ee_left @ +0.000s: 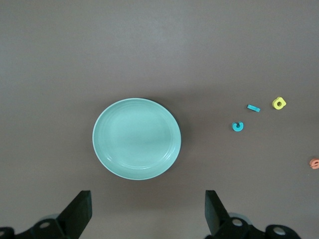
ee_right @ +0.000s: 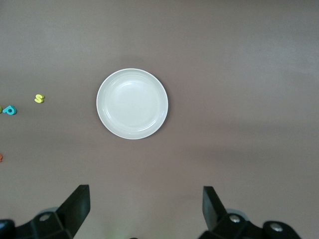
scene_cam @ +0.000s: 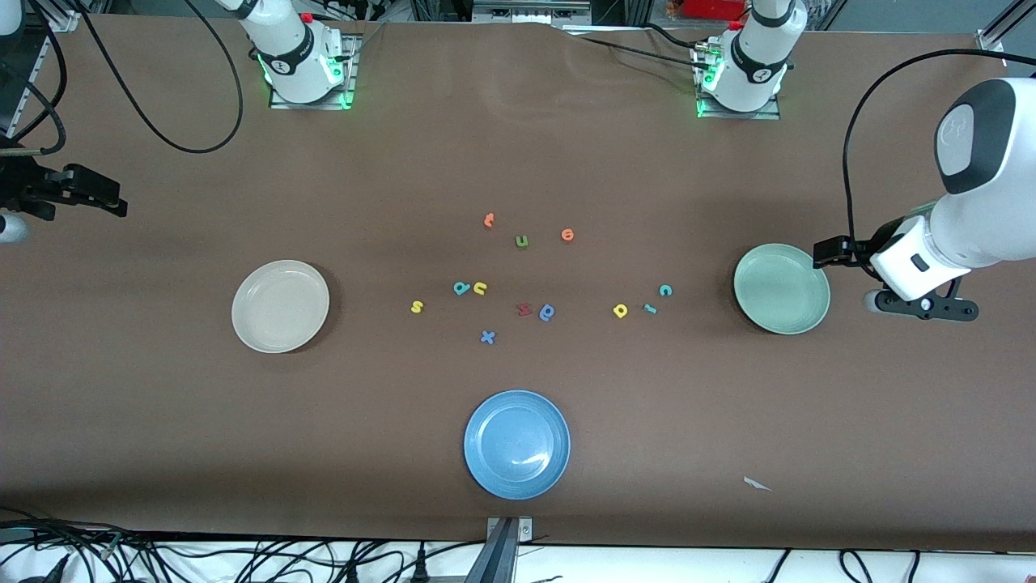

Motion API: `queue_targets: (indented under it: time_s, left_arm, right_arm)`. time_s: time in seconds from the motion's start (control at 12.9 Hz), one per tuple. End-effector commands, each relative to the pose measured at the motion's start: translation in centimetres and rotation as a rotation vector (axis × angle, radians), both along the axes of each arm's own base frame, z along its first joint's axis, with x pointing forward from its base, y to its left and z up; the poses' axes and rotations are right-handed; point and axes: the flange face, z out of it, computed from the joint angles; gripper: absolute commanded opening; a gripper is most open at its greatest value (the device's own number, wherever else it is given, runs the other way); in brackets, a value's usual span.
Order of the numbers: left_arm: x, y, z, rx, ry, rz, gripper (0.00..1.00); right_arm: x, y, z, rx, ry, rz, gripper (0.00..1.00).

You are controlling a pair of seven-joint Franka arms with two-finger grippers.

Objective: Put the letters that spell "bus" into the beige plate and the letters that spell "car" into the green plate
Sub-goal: 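Reach the left gripper toward the yellow foam letter among the letters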

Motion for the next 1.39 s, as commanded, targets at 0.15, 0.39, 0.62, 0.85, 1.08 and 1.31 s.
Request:
queue_targets:
  time_s: [0.15, 0.39, 0.62, 0.85, 1.08, 1.31]
  left_arm:
    - [0.9, -7.0, -3.3, 0.004, 0.001, 0.069, 1.0]
    - [0.8, -11.3, -6.3, -0.043, 0.045, 0.166, 1.0]
    - [0.7, -15.4, -9.7, -0.003, 0.063, 0.357, 1.0]
    - [0.5, -17.7, -13.2, 0.028, 0.094, 0.514, 1.0]
    - [-0.9, -20.8, -16.8, 0.003, 0.07, 0.644, 1.0]
    - [-2.4, -22.8, -20.3, -0.015, 0.008, 0.705, 0.98]
  right_arm:
    - [-0.3, -1.2, 0.5, 0.018, -0.006, -0.027, 1.0]
    - [-0.3, -1.1, 0.5, 0.014, -0.009, -0.035, 1.0]
    - [0.0, -1.0, -0.2, 0.016, 0.009, -0.03, 1.0]
    - [-0.1, -0.9, -0.2, 0.016, 0.014, -0.029, 1.0]
    - [-0.1, -1.0, -0.4, 0.018, 0.02, -0.027, 1.0]
    - [-0.5, -0.6, -0.6, 0.022, 0.055, -0.025, 1.0]
